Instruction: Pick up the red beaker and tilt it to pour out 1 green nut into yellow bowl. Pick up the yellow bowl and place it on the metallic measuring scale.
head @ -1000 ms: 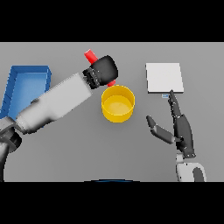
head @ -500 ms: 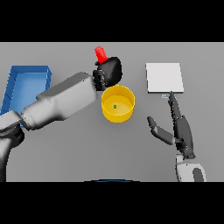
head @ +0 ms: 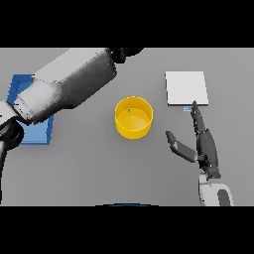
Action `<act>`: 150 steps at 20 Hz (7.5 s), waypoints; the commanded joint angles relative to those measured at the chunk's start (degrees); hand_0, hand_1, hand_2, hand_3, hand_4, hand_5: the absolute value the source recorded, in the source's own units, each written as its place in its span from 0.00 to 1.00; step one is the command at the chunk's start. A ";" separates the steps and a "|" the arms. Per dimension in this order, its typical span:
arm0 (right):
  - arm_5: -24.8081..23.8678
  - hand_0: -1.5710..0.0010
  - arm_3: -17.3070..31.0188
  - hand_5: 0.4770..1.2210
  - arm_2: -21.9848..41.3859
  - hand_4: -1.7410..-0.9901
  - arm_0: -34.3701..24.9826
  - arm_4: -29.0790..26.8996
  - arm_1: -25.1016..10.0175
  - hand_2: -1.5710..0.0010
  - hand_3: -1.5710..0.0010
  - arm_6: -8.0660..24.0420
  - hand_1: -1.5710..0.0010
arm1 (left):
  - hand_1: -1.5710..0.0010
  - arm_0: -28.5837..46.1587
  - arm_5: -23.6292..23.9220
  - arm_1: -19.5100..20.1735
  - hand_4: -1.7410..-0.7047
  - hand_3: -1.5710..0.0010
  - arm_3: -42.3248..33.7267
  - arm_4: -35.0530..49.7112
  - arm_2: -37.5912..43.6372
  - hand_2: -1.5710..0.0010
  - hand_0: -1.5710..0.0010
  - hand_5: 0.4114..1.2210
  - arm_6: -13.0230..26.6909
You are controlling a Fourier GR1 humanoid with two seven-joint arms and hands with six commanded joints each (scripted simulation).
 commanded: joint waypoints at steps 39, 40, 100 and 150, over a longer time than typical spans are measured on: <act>3.35 1.00 2.11 0.26 0.41 0.79 -1.79 -1.09 -2.79 1.00 1.00 -2.07 1.00 | 0.32 60.27 17.49 13.63 0.49 0.33 -24.49 68.07 61.04 0.35 0.25 0.40 43.22; 3.27 1.00 2.08 0.26 0.45 0.79 -1.64 -0.88 -2.92 1.00 1.00 -2.37 1.00 | 0.45 60.89 14.81 13.98 0.59 0.46 -25.34 70.20 61.46 0.48 0.40 0.36 43.02; 31.41 0.15 34.94 0.93 32.15 0.11 -46.79 36.25 -17.44 0.21 0.32 -6.34 0.16 | 1.00 62.78 10.60 15.18 0.92 1.00 -27.84 70.20 59.79 1.00 1.00 0.37 38.39; 18.74 0.00 59.52 1.00 16.51 0.00 -55.66 34.55 -25.97 0.13 0.08 -3.80 0.00 | 1.00 62.78 10.97 14.75 0.87 1.00 -31.99 72.02 60.10 1.00 1.00 0.46 46.04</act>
